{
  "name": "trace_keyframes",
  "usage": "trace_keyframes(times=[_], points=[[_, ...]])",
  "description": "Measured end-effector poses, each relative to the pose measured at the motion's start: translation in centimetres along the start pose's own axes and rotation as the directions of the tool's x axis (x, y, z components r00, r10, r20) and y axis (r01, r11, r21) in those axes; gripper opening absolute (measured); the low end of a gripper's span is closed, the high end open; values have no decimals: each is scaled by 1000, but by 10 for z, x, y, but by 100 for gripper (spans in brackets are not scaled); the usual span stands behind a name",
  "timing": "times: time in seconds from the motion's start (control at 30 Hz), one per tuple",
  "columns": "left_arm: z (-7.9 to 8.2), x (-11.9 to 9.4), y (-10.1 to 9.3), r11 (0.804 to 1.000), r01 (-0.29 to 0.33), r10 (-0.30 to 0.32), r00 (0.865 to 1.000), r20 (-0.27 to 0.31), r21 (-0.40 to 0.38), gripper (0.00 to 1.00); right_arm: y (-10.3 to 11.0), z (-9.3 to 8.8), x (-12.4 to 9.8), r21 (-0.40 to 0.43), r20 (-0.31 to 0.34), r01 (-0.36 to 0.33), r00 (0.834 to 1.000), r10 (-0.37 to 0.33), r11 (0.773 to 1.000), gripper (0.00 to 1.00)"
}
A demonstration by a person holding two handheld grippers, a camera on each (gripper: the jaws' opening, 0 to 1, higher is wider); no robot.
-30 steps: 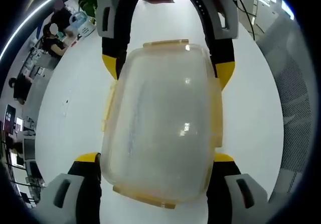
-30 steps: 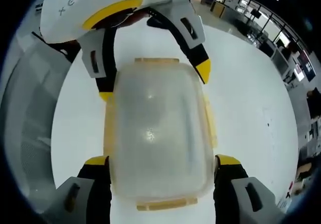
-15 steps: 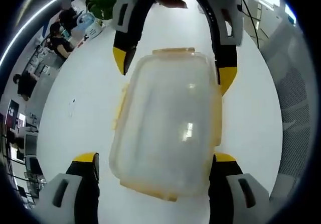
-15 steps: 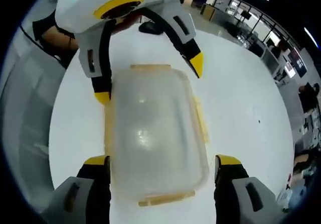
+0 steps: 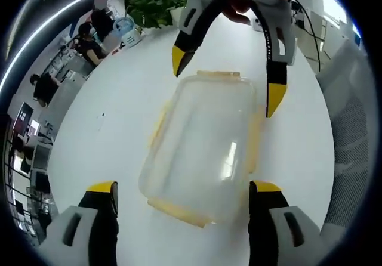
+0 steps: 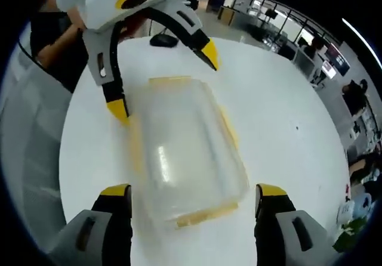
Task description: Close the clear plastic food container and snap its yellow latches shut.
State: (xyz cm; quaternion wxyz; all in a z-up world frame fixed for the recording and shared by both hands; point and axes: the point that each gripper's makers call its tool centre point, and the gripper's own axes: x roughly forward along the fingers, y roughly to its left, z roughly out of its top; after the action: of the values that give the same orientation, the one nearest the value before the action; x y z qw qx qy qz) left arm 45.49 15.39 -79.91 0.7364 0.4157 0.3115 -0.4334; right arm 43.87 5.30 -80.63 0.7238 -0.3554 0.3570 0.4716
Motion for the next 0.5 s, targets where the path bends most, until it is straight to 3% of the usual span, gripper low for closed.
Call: trace_keyframes(times=[0.13, 0.37, 0.5], points=[[-4, -6, -2, 1000, -10, 10, 1000, -1, -8, 93, 3, 5, -3, 27, 26, 14, 1000, -15, 1000, 86], [-1, -17, 1, 991, -39, 48, 997, 64, -131, 92, 3, 9, -9, 107, 78, 39, 996, -47, 993, 86], [-5, -21, 1, 987, -53, 63, 996, 60, -150, 92, 2, 11, -14, 147, 107, 54, 992, -70, 988, 86]])
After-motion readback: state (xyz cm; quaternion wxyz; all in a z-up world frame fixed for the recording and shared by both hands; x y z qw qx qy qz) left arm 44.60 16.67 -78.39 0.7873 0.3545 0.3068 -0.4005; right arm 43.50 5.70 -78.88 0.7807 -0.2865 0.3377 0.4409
